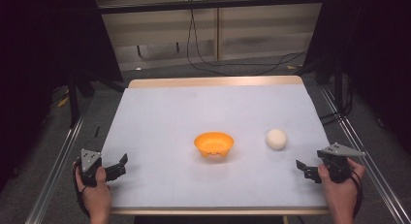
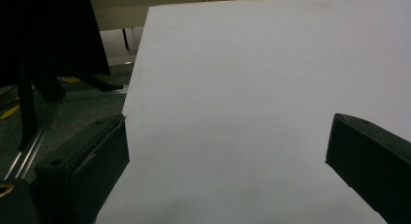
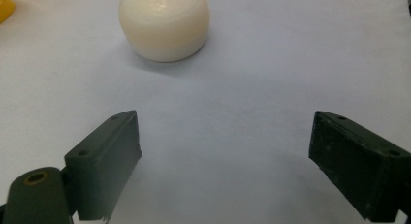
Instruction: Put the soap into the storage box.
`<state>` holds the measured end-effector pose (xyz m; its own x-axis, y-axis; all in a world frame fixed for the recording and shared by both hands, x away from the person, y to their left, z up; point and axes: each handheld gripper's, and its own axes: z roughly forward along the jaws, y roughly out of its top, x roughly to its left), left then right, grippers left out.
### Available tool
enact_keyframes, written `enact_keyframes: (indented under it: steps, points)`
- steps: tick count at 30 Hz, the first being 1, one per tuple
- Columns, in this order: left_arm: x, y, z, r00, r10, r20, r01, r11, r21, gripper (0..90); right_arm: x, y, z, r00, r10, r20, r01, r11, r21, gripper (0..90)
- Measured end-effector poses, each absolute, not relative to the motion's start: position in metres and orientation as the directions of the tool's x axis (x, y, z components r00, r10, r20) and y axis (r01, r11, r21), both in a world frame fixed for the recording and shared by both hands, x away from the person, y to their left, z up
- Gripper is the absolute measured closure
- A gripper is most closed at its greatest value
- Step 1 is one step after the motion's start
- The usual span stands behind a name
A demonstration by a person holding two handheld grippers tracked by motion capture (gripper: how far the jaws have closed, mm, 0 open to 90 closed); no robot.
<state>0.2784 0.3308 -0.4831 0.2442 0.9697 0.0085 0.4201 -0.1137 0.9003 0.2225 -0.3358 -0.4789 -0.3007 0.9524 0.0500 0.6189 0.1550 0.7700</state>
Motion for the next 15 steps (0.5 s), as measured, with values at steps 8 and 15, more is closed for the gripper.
enact_keyframes:
  steps: [8, 15]
  points:
    - [0.282, 0.330, -0.483, 0.272, 0.962, 0.024, 0.450, -0.149, 0.881, 0.8, 0.233, -0.329, -0.473, -0.335, 0.941, 0.043, 0.641, 0.195, 0.743, 9.5]
    - [0.282, 0.327, -0.483, 0.277, 0.960, 0.047, 0.452, -0.173, 0.875, 0.9, 0.243, -0.327, -0.464, -0.385, 0.922, 0.046, 0.672, 0.246, 0.699, 9.4]
